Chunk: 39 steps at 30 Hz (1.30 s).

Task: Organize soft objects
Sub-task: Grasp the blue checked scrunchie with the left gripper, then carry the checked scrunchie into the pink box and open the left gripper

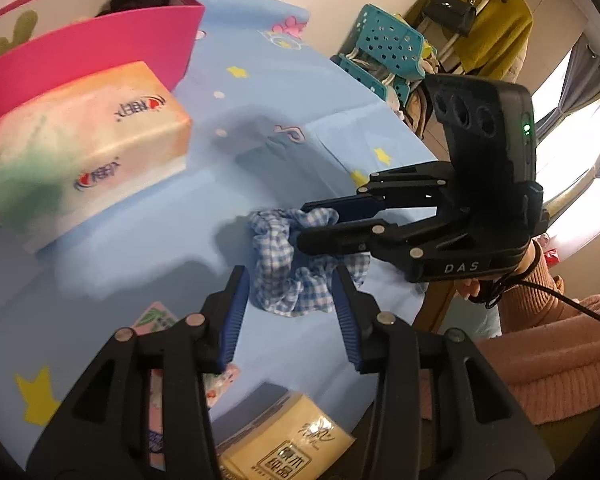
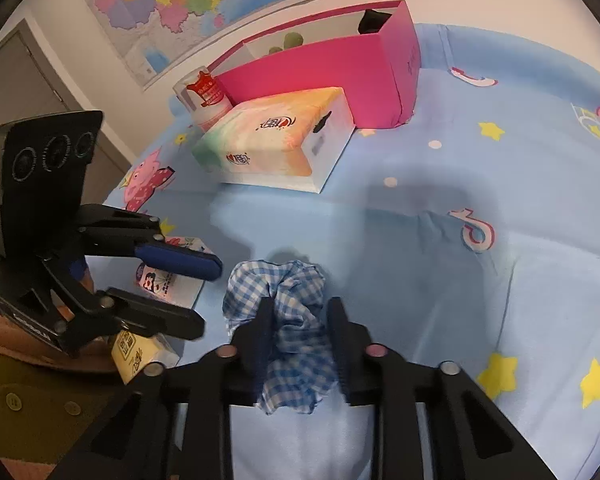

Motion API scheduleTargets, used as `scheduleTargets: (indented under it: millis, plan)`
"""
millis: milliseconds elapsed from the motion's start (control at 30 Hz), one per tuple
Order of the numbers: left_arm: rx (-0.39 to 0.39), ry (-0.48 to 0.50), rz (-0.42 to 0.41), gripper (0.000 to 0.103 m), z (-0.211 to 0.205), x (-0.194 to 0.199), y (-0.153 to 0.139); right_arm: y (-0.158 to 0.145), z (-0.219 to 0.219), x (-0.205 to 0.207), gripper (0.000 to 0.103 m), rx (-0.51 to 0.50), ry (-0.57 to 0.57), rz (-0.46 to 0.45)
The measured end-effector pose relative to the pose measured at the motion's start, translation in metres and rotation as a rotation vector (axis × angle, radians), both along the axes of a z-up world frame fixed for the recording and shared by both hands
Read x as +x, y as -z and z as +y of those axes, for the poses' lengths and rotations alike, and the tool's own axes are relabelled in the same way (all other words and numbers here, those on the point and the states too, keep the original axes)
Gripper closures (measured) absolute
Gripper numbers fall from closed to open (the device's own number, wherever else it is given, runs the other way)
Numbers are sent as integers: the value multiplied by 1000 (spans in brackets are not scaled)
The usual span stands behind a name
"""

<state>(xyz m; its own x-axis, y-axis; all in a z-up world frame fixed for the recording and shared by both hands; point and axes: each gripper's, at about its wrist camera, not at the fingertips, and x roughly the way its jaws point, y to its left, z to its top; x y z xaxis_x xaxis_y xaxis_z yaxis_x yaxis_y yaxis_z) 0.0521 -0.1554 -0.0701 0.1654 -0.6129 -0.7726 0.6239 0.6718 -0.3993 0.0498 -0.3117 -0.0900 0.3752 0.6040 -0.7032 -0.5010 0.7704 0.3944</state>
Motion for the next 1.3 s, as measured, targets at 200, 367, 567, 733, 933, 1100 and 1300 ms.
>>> scheduleTargets:
  millis: [200,367,567,733,933,1100,1300]
  plan:
    - [3,0,37,59,-7,5,8,-16,-4,-3,89,60,4,-42]
    - [-14,-24,51,59,-2,10,7,-33,-2,-4,90,100,-10,-83]
    - [-59,-63,-7,67,8,17,-12,-57,4,4,90,120,-29,-153]
    - [-70,-108,-87,70,17,31,-41,-88,7,20,90,136,-48,-241]
    - [-52,-180,-164,70,23,64,-74,-120,13,53,90,141,-55,-326]
    - [-37,-248,-189,70,27,100,-94,-143,19,85,90,151,-57,-369]
    - [-4,-320,-193,70,27,135,-99,-151,24,124,90,164,-43,-369]
